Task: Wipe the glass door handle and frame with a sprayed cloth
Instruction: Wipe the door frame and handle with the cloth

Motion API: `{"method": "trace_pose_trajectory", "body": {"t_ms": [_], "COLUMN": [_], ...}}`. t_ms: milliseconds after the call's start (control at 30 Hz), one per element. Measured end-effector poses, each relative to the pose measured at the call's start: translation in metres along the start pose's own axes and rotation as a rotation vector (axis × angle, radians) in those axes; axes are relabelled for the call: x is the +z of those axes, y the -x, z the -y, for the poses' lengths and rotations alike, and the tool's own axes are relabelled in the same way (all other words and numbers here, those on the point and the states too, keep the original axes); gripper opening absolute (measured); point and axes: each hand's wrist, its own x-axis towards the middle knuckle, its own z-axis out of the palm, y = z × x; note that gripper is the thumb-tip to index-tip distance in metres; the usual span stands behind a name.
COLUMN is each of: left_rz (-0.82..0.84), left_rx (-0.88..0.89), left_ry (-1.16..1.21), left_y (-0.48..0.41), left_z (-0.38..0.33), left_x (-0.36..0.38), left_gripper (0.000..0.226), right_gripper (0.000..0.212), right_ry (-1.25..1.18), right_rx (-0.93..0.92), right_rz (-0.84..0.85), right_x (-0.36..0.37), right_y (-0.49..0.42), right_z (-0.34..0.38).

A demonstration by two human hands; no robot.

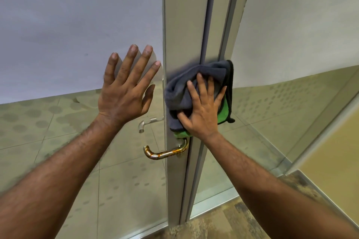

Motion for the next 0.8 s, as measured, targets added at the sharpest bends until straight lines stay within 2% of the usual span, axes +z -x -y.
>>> {"method": "trace_pose_trajectory", "body": {"t_ms": [133,333,400,533,667,800], "left_rz": [-0.019,-0.026,-0.020,-0.023,-0.018,-0.026], "left_rx": [-0.002,0.005,0.001,-0.004,0.006,0.003], "left_ry": [0.008,0.003,0.004,0.003,0.003,0.013], "left_y": [0.001,0.003,0.002,0.001,0.001,0.000], "left_z": [0.000,0.003,0.001,0.000,0.000,0.002], "left_x": [0.000,0.002,0.003,0.002,0.002,0.002], "left_gripper": [0.064,0.065,0.063,0.062,0.063,0.065], "right_gripper": [0.088,0.073,0.070,0.073,0.082,0.086], "right_ry": [0.058,0.068,0.086,0.014,-0.091,0.005], "right_rx": [0.042,-0.260,-0.312,-0.143,0.034,0.034], "right_rz": [-0.023,0.039,0.048,0.030,-0.009,-0.017], "right_x": [0.004,0.011,0.011,0.006,0.005,0.006], "right_y": [-0.021,0.015,0.029,0.033,0.006,-0.017], "right_z": [0.031,0.008,-0.010,-0.026,0.003,0.026]}}
